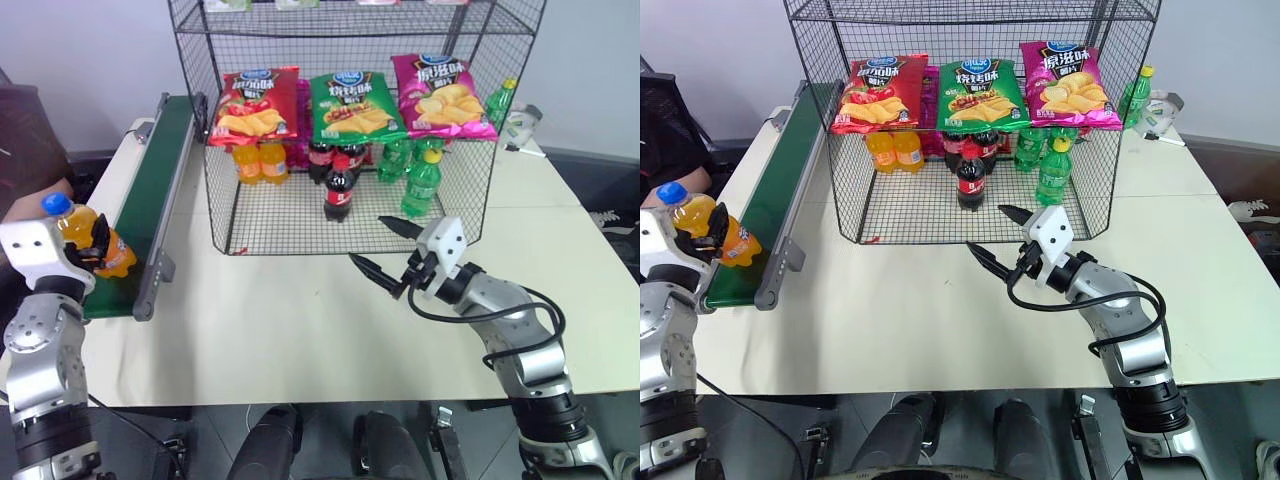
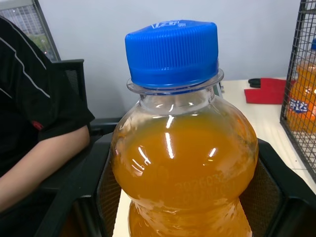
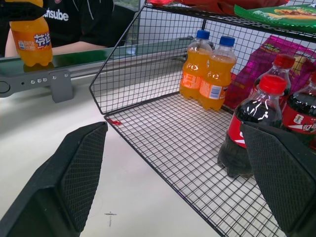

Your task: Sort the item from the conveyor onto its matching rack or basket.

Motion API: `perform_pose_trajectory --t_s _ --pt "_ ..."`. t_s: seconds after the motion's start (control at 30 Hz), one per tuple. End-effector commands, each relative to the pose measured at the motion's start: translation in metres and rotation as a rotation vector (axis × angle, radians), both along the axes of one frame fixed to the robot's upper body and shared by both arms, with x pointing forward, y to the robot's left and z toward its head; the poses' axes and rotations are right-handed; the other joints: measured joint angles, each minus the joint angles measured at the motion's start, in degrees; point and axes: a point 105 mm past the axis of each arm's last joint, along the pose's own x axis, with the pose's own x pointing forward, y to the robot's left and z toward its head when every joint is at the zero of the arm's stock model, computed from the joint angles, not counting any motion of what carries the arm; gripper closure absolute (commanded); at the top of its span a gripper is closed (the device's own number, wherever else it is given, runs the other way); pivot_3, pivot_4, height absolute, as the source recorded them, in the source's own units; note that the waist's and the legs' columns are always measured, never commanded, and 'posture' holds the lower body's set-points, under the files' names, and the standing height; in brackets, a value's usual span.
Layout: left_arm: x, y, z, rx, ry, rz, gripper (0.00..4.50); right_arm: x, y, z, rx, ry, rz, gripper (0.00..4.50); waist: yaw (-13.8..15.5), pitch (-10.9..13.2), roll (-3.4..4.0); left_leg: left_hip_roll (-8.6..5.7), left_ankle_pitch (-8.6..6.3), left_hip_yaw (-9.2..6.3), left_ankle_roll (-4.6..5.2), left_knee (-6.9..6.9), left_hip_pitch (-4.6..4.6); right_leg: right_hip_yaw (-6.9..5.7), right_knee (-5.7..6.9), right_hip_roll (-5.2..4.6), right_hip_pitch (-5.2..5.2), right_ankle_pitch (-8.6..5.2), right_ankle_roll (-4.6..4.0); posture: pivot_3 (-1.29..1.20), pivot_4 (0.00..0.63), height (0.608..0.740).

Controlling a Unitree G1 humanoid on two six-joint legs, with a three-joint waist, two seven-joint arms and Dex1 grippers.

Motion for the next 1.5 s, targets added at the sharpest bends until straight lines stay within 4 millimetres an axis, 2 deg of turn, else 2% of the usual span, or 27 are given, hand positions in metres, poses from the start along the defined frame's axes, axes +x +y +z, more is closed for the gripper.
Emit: perform_pose_trajectory --t_s 0.03,0.17,0.27,0.4,0.6,0.7,0.8,1.0,1.2,1.5 --pt "-0.004 -0.011 0.056 0.078 -0.161 -0.076 1.85 -0.003 0.003 0.011 0.009 -0.044 0.009 0.00 -0.02 0.01 -0.03 0.00 0.00 0.00 0.00 0.01 0.00 0.00 0.00 0.00 0.00 0.00 0.00 0.00 0.150 0.740" --pt "0.002 -0.046 0.085 0.106 -0.208 -0.261 1.85 -0.002 0.001 0.013 0.005 -0.047 0.010 0.00 0.02 0.04 -0.09 0.00 0.00 -0.03 0.00 0.02 -0.03 -0.02 -0.01 0.00 -0.01 0.00 0.00 0.00 0.150 0.740" --pt "0.008 -0.079 0.089 0.108 -0.191 -0.423 1.85 -0.001 0.000 0.015 0.001 -0.054 0.007 0.00 -0.01 0.04 -0.07 -0.02 0.00 -0.02 0.00 0.02 -0.03 -0.02 -0.02 -0.01 0.02 0.00 0.00 0.00 0.150 0.740" --pt "0.017 -0.122 0.080 0.131 -0.134 -0.581 1.85 0.000 -0.008 0.015 -0.009 -0.061 -0.020 0.00 -0.16 0.04 -0.05 -0.02 0.00 0.01 0.00 0.00 -0.01 -0.01 -0.02 0.00 0.13 0.00 0.00 0.00 0.150 0.740" --pt "0.056 -0.155 0.047 0.140 -0.044 -0.566 1.85 0.001 -0.023 0.014 -0.026 -0.067 -0.074 0.00 -0.10 0.05 -0.05 0.00 0.02 0.01 -0.01 -0.01 -0.02 -0.03 0.04 0.05 0.18 0.01 0.01 0.00 0.150 0.740" --pt "0.077 -0.162 0.038 0.121 -0.039 -0.521 1.85 0.001 -0.028 0.014 -0.031 -0.070 -0.091 0.00 -0.08 0.05 -0.06 -0.02 0.02 0.02 0.00 0.01 -0.03 -0.03 0.04 0.04 0.19 0.01 0.02 0.00 0.150 0.740" --pt "0.102 -0.172 0.020 0.077 -0.015 -0.497 1.85 0.000 -0.032 0.013 -0.036 -0.072 -0.104 0.00 0.06 0.05 -0.07 -0.04 0.03 0.02 -0.01 0.02 -0.03 -0.05 0.06 0.05 0.18 0.02 0.03 0.00 0.150 0.740" --pt "0.128 -0.191 0.004 0.036 -0.035 -0.483 1.85 -0.004 -0.032 0.015 -0.039 -0.077 -0.121 0.00 -0.09 0.06 -0.10 -0.10 0.03 0.03 0.00 0.05 -0.05 -0.06 0.06 0.04 0.19 0.02 0.06 0.00 0.150 0.740" --pt "0.142 -0.198 -0.004 0.009 -0.032 -0.444 1.85 -0.006 -0.029 0.018 -0.036 -0.081 -0.130 0.00 -0.15 0.06 -0.11 -0.09 0.03 0.03 0.00 0.08 -0.06 -0.08 0.14 0.06 0.16 0.02 0.06 0.00 0.150 0.740" --pt "0.150 -0.200 -0.012 0.013 -0.017 -0.390 1.85 -0.004 -0.025 0.022 -0.034 -0.081 -0.127 0.00 -0.10 0.06 -0.11 -0.12 0.04 0.03 0.01 0.10 -0.06 -0.09 0.19 0.09 0.16 0.02 0.08 0.00 0.150 0.740"
